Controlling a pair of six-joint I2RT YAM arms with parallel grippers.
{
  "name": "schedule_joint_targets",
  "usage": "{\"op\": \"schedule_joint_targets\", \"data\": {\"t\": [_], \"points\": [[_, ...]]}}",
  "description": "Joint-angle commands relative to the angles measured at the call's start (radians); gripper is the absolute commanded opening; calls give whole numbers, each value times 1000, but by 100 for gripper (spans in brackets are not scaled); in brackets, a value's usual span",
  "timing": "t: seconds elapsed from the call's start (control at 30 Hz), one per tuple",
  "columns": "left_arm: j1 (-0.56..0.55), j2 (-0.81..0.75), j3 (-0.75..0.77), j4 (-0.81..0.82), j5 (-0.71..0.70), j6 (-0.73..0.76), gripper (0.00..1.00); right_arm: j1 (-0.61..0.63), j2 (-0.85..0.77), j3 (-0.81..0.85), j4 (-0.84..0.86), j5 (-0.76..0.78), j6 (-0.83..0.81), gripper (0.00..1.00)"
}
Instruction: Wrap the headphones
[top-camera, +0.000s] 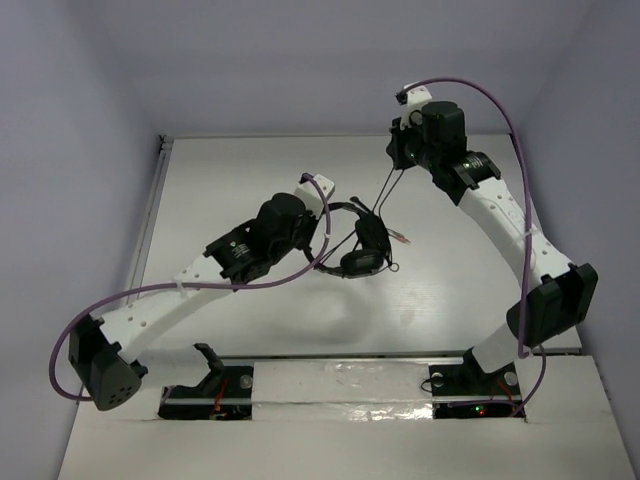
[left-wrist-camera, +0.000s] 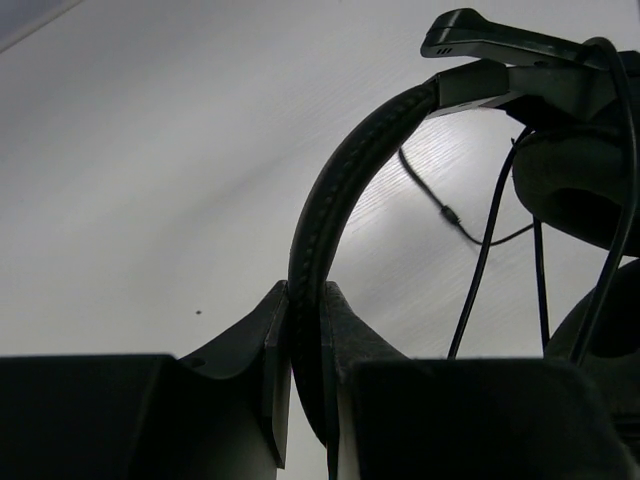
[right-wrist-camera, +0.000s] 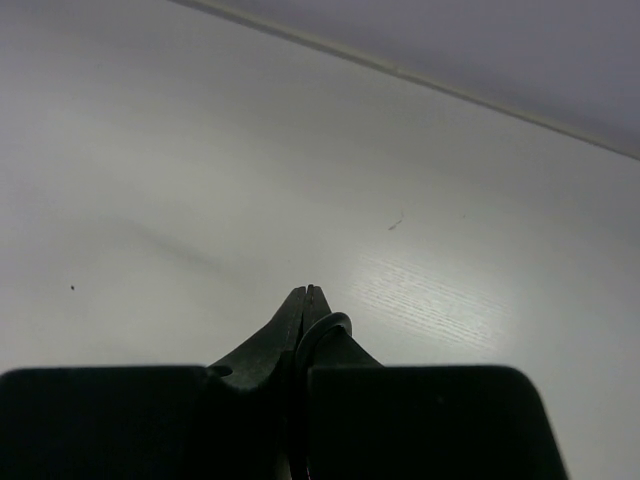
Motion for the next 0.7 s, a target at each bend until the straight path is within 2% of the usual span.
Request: {"op": "schedule_joint_targets", "data": {"t": [0.0,0.17,0.2,0.37,0.5,0.57,0.67], "points": [[3,-124,-8,8,245,53,0,-56,30,-49,161,49,3,0],[34,-135,47,8,327,54,0,-56,27,-135,254,8,82,8],[34,-135,62,8,337,56,0,-67,29,-141,268,-4,103,16],[45,-142,78,57,400,41,0,-81,75,-152,330,-191,190,25],[63,-129,96,85,543,21,0,-81,113,-150,371,-263,235,26],[74,-135,93,103,563,7,0,-81,130,-141,380,-264,247,23],[115,-149,81,128,627,-13,0,-81,109,-196,463,-267,264,8]]}}
